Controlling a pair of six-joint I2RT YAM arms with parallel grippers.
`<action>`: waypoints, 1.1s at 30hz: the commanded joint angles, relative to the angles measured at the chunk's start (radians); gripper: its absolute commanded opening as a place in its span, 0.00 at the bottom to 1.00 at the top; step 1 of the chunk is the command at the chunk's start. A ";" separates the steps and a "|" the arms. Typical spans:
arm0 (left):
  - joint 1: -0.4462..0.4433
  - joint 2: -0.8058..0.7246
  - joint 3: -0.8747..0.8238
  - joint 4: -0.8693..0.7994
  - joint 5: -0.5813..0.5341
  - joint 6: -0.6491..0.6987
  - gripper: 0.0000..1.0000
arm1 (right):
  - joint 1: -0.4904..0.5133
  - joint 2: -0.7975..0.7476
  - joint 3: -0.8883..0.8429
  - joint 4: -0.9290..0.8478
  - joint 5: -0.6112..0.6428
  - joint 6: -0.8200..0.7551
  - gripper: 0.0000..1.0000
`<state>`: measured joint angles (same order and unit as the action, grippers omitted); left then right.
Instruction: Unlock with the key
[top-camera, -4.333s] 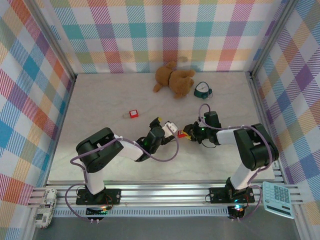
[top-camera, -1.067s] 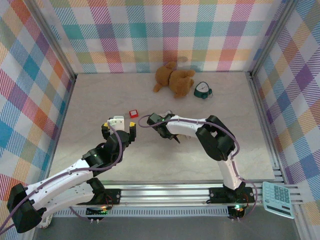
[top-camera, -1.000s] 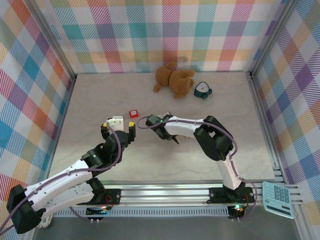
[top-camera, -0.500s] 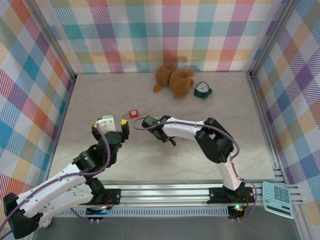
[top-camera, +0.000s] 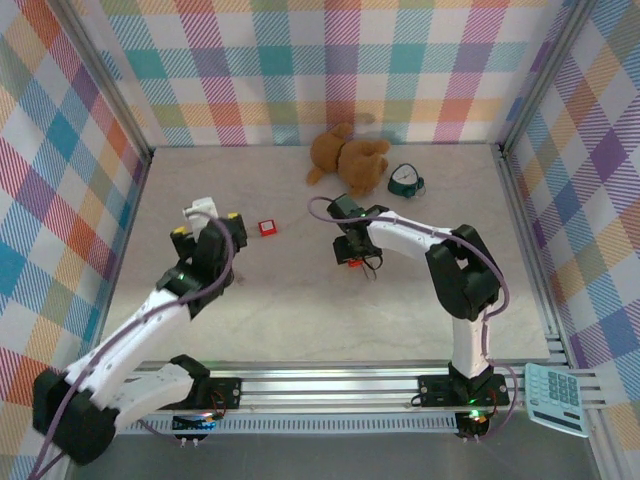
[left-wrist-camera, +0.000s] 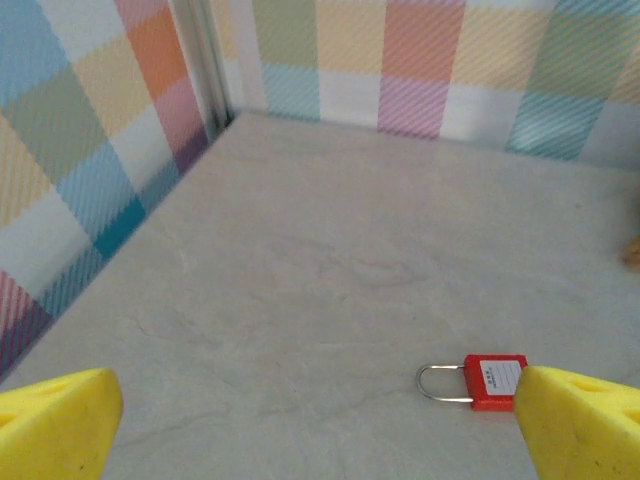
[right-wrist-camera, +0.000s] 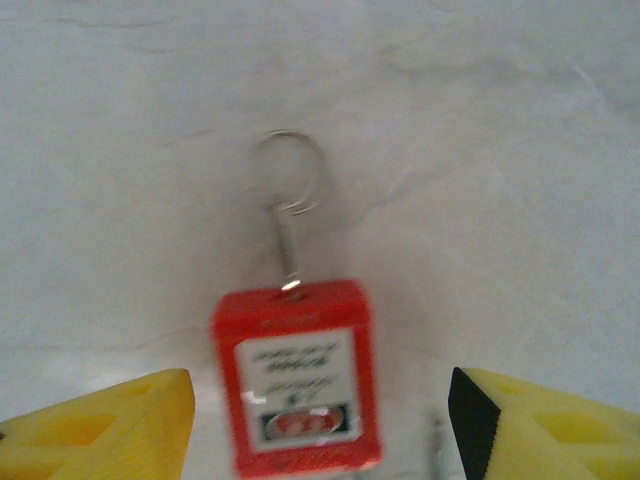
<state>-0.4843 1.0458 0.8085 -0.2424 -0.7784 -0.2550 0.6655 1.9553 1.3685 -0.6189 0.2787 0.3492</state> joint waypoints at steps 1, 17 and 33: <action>0.098 0.174 0.124 -0.042 0.268 -0.022 1.00 | -0.020 0.029 -0.012 0.016 -0.007 -0.033 0.68; 0.205 0.913 0.736 -0.368 0.666 0.263 0.93 | -0.128 -0.147 -0.067 0.076 -0.115 -0.047 0.67; 0.164 0.458 0.206 -0.367 0.437 -0.209 0.67 | -0.081 -0.342 -0.176 0.118 -0.287 -0.017 0.57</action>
<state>-0.3141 1.5265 1.0714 -0.5949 -0.2550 -0.3813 0.5713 1.6440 1.2041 -0.5346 0.0715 0.3210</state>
